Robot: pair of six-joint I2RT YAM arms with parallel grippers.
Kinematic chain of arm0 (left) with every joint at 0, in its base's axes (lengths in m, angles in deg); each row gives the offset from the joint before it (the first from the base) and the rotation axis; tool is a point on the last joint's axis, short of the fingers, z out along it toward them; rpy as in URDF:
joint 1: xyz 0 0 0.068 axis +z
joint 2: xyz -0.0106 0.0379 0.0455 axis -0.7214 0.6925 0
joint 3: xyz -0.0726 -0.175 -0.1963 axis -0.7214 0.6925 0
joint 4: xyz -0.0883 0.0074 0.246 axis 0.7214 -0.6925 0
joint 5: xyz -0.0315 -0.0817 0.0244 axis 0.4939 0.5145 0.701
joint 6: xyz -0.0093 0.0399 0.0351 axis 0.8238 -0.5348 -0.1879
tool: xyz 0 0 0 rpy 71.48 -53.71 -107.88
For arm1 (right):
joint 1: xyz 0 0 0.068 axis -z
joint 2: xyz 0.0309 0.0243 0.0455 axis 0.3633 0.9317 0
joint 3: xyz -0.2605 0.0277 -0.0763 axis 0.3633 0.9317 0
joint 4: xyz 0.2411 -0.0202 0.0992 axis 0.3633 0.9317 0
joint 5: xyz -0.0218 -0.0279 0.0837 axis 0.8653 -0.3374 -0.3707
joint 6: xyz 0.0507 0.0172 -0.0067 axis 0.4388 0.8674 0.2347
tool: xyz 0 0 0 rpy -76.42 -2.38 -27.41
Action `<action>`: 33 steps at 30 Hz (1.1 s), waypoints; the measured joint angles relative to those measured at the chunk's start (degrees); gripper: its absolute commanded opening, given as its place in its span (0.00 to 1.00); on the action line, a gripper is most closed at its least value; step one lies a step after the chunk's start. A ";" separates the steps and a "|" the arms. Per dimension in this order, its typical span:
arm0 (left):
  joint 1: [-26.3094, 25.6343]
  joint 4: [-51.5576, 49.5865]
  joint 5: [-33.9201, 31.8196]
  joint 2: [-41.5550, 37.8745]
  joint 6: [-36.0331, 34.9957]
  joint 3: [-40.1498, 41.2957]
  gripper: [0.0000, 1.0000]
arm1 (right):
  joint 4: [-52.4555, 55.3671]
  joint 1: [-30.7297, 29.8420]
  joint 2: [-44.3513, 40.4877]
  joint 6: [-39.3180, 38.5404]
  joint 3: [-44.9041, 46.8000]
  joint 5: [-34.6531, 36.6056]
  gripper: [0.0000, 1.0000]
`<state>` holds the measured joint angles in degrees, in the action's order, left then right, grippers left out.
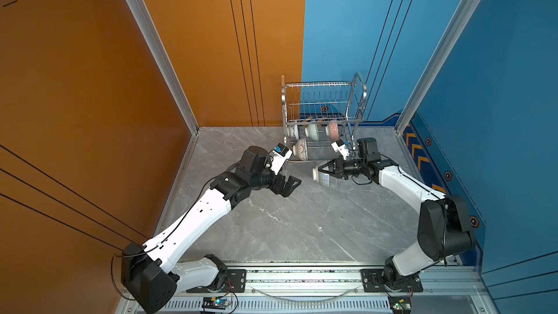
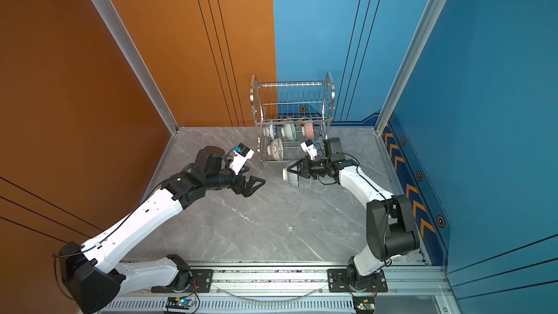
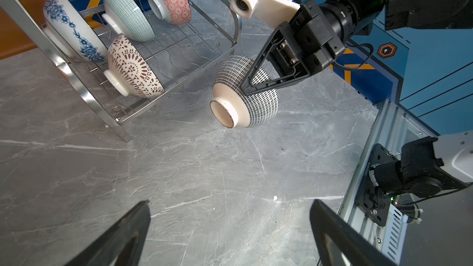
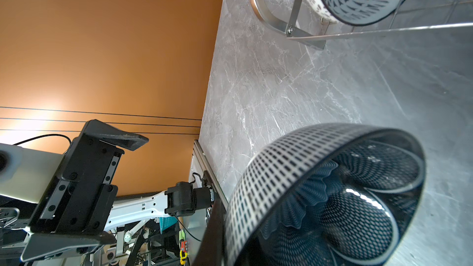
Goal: Load bowls into a dish rack
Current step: Place the bowl in the dish rack.
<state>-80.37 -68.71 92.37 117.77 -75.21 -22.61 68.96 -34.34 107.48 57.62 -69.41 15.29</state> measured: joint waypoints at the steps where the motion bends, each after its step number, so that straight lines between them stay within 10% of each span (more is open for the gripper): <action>1: -0.02 0.02 -0.17 0.00 -0.02 0.00 0.98 | 0.00 0.00 0.00 0.00 0.00 -0.04 0.00; 33: -0.50 0.37 -0.76 0.00 -0.17 0.07 0.98 | -2.34 1.05 12.61 -0.42 -10.32 0.68 0.00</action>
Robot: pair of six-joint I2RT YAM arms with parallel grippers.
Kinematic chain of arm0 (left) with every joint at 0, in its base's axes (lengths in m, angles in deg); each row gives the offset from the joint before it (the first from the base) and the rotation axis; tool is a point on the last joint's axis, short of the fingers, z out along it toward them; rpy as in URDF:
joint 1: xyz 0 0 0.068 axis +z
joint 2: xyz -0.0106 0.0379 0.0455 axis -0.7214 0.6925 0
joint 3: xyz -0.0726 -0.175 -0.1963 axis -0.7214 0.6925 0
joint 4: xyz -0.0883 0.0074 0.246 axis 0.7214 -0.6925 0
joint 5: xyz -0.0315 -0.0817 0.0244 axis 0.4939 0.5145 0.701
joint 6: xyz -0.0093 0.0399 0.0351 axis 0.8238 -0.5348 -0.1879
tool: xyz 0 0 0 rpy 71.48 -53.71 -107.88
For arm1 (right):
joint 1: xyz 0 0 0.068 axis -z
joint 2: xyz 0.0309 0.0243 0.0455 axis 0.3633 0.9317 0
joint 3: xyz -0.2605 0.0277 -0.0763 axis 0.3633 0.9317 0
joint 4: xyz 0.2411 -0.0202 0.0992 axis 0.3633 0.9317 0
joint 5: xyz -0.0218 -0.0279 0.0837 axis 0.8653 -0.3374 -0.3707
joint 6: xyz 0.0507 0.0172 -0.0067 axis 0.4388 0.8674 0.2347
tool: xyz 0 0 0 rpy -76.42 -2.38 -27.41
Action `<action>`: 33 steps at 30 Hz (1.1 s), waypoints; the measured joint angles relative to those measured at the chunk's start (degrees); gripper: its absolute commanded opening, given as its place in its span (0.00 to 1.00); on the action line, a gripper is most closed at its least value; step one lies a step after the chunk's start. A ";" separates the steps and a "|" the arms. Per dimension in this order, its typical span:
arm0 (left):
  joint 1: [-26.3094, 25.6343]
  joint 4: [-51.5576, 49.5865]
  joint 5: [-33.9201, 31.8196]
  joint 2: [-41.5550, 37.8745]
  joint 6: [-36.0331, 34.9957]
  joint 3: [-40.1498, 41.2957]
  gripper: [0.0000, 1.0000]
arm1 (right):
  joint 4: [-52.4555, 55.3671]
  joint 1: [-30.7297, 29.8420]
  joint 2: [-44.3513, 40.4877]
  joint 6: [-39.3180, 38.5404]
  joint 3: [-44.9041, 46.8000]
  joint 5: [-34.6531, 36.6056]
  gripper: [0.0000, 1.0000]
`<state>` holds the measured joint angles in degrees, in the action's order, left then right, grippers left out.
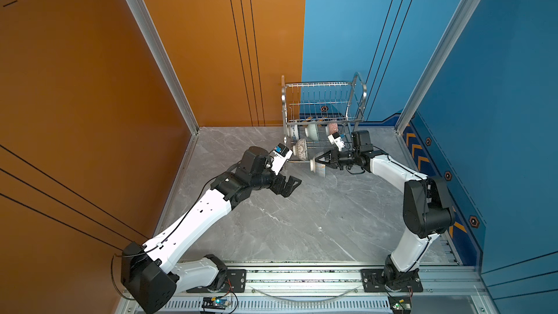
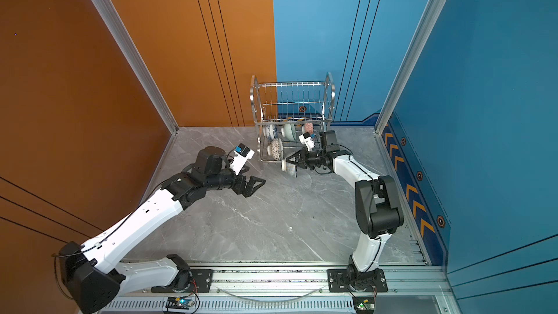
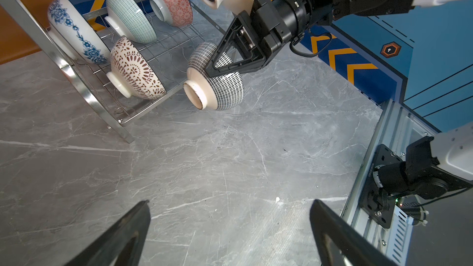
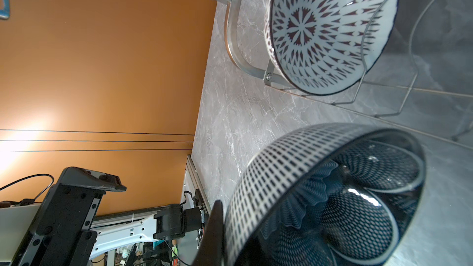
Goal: Load bowls into a dish rack
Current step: Place the bowl in the dish rack.
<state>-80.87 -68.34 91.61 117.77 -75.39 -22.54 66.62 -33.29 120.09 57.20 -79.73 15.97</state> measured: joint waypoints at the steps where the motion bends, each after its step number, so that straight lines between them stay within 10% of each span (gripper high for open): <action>1: -0.04 0.00 0.00 0.00 0.00 0.00 0.98 | 0.00 0.07 0.22 -0.02 -0.20 -0.02 0.00; 33: -0.79 0.00 -0.22 0.00 -0.02 0.11 0.98 | -17.51 2.25 7.06 11.10 -4.46 0.46 0.00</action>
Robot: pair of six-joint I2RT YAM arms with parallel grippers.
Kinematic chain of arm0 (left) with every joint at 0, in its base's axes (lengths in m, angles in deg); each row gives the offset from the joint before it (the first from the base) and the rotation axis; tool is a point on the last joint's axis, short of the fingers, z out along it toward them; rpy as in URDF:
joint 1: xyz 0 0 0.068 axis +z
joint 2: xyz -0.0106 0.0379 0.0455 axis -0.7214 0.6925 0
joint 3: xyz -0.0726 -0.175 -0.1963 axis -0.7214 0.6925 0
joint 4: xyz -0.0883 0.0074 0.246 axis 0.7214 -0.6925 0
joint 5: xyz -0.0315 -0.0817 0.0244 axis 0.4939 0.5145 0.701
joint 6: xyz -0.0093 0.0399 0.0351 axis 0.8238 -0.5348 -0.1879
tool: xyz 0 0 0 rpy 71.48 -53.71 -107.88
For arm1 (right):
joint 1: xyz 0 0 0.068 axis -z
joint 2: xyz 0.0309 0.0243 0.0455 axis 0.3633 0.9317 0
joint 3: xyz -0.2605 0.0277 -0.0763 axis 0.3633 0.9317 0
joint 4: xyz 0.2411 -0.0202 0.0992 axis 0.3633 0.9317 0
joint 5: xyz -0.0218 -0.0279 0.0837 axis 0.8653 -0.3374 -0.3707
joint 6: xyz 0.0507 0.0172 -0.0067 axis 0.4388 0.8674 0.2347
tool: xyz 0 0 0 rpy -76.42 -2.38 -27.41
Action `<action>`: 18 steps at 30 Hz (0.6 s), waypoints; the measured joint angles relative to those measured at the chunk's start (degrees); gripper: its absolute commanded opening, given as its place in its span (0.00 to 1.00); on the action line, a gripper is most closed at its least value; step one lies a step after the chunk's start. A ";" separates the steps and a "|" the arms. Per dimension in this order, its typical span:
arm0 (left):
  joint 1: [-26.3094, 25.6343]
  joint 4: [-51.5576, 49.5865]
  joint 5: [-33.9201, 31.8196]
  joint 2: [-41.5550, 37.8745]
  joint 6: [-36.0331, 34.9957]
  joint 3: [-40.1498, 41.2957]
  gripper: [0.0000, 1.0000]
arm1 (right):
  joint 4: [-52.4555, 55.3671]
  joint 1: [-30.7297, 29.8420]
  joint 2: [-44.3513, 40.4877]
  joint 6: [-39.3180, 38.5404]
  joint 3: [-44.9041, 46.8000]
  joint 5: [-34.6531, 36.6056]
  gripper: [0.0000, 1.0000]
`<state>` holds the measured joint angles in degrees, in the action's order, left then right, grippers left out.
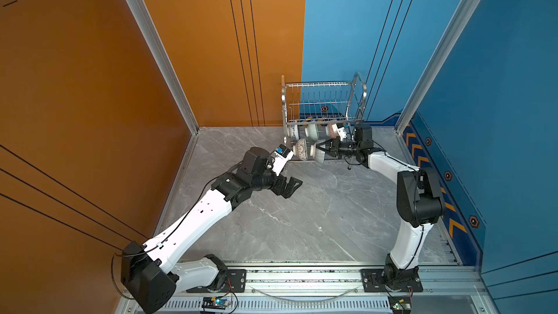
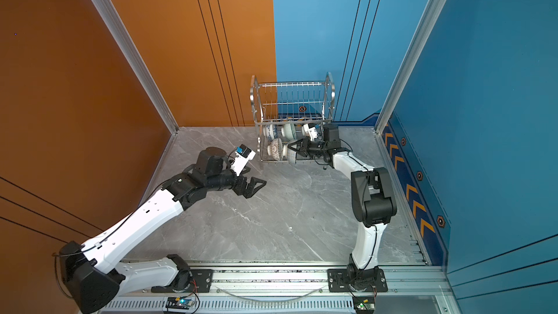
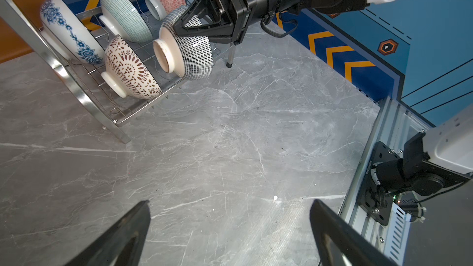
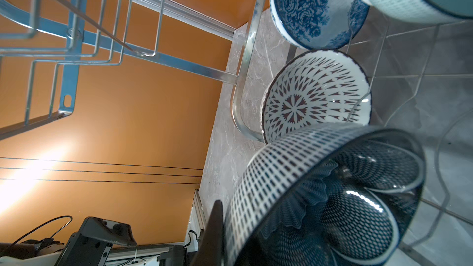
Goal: Load bowls into a dish rack
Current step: Place the bowl in the dish rack.
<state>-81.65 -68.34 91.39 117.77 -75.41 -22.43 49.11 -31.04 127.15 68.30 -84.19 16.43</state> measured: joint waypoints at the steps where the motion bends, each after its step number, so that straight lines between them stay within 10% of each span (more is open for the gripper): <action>1: -0.07 0.00 0.00 0.00 0.00 0.00 0.98 | 0.07 0.00 0.11 -0.13 -0.13 0.24 0.00; 18: -0.33 0.00 -0.04 0.00 0.00 0.02 0.98 | 4.02 0.11 4.63 -4.35 -6.08 2.21 0.00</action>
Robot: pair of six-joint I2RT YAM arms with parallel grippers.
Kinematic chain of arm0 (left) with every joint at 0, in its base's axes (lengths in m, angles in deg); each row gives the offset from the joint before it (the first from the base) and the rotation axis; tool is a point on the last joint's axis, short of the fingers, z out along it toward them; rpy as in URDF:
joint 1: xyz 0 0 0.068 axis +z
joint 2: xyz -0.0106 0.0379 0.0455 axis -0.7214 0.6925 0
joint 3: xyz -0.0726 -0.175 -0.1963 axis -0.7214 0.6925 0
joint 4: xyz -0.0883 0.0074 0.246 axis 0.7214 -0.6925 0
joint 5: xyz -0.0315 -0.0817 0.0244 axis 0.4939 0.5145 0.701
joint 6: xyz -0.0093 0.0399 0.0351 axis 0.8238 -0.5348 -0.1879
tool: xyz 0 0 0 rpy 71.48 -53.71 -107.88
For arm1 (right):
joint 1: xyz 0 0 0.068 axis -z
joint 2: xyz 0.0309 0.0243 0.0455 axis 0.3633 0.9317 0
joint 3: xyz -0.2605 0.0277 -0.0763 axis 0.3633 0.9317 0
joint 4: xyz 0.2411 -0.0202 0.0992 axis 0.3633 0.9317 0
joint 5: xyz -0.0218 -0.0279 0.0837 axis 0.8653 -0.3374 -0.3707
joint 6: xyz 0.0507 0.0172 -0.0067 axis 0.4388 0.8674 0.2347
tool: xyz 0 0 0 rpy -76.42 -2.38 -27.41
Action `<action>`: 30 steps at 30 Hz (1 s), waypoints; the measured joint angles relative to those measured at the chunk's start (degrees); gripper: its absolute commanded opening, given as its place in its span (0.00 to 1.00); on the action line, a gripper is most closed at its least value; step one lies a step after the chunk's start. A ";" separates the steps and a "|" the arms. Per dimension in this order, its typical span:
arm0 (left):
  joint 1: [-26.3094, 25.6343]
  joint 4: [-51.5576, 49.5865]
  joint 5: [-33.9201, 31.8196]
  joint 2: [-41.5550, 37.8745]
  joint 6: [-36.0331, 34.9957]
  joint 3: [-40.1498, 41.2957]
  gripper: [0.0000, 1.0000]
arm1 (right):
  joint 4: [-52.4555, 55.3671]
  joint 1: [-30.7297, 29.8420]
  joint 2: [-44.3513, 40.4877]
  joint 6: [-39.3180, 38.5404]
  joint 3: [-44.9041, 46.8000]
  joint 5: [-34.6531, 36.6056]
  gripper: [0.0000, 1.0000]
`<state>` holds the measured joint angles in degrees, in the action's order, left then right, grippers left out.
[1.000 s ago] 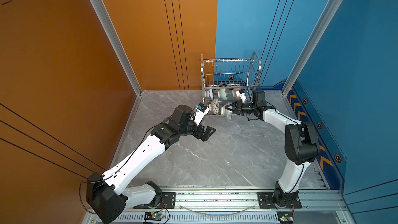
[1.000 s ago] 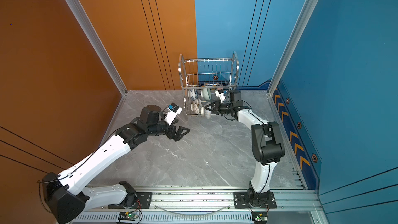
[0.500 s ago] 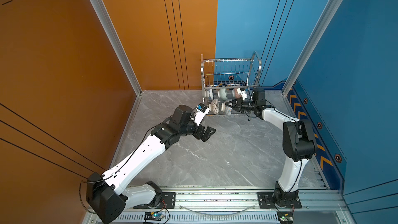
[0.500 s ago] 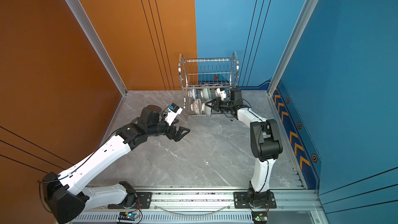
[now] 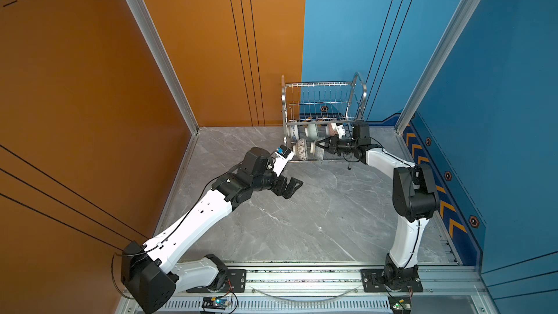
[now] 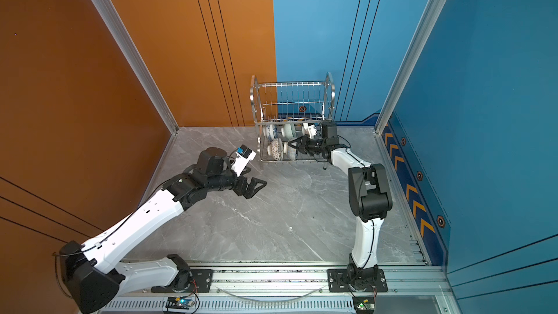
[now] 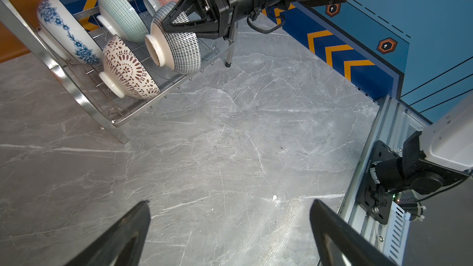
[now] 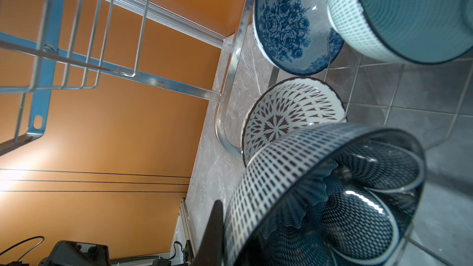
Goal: Load bowls into a dish rack
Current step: Place the bowl in the dish rack.
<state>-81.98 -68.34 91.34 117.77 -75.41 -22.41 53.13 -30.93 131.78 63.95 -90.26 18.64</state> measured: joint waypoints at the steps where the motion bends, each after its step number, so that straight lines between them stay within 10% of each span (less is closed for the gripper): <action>1: 0.00 0.00 0.00 0.00 0.00 0.00 0.98 | 0.96 0.00 0.48 -0.79 -0.76 0.04 0.00; 30: -1.07 0.02 -0.15 0.00 -0.02 0.00 0.98 | 18.23 0.44 5.81 -18.43 -9.62 2.82 0.03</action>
<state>-83.05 -68.32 91.19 117.77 -75.43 -22.41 71.36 -30.49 137.60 45.53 -99.88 21.46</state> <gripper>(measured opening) 0.979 0.088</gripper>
